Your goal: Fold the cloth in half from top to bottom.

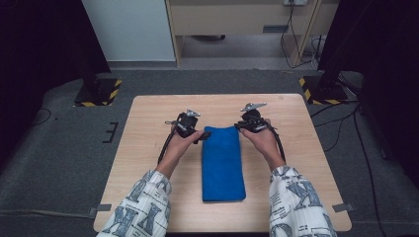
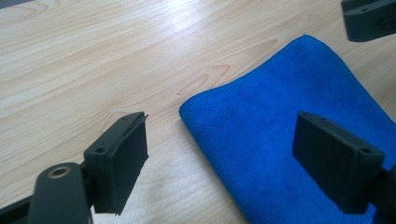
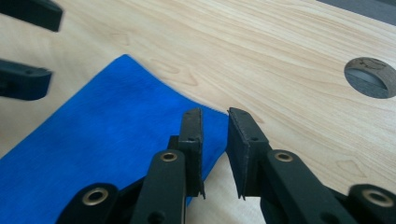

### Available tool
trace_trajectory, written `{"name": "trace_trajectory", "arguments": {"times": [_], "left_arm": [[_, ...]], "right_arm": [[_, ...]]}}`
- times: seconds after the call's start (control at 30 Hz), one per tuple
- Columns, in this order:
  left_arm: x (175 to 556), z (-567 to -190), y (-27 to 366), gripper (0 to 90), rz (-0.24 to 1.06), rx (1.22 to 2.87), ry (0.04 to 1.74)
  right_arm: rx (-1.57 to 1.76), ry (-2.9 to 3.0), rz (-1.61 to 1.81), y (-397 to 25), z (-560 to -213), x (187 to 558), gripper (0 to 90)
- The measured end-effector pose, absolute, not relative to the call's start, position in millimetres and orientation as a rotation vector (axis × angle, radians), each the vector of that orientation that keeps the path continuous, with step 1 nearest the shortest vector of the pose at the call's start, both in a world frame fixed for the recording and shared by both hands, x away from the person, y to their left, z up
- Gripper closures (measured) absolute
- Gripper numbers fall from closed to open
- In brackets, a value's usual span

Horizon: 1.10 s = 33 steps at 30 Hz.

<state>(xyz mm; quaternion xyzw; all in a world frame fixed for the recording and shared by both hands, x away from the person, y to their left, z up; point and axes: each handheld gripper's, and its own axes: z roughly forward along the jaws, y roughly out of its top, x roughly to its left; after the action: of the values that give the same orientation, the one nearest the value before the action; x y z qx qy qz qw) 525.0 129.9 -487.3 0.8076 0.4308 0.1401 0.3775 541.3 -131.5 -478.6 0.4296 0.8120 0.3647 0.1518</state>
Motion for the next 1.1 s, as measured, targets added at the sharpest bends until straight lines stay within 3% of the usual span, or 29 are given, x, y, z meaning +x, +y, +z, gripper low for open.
{"name": "trace_trajectory", "arguments": {"times": [0.13,0.27,0.73,0.83,0.87,0.93,0.97,1.1], "left_arm": [[531.3,-495.8,130.2,25.0,0.380,2.066,1.117],[537.8,-508.6,129.9,30.8,0.349,2.065,1.139],[543.8,-523.4,123.3,42.7,0.386,2.062,1.141],[544.3,-525.6,121.1,43.8,0.389,2.067,1.141],[544.6,-528.0,119.6,46.0,0.387,2.071,1.148],[544.7,-529.2,118.7,48.6,0.382,2.072,1.150],[544.3,-529.9,117.1,50.5,0.392,2.074,1.142],[543.2,-530.9,113.3,61.3,0.387,2.071,1.121]], "right_arm": [[1.260,2.329,1.040,-131.0,-488.7,548.2,72.5],[1.322,2.313,1.036,-131.4,-502.8,558.7,60.8],[1.386,2.311,1.052,-110.5,-528.1,566.1,52.9],[1.375,2.305,1.056,-108.2,-528.9,565.9,54.8],[1.344,2.318,1.018,-104.9,-528.0,564.3,60.1],[1.327,2.325,1.006,-104.1,-527.8,563.5,62.4],[1.316,2.343,0.998,-103.0,-526.9,562.0,70.4],[1.297,2.372,0.993,-101.7,-526.0,559.9,82.3]]}}
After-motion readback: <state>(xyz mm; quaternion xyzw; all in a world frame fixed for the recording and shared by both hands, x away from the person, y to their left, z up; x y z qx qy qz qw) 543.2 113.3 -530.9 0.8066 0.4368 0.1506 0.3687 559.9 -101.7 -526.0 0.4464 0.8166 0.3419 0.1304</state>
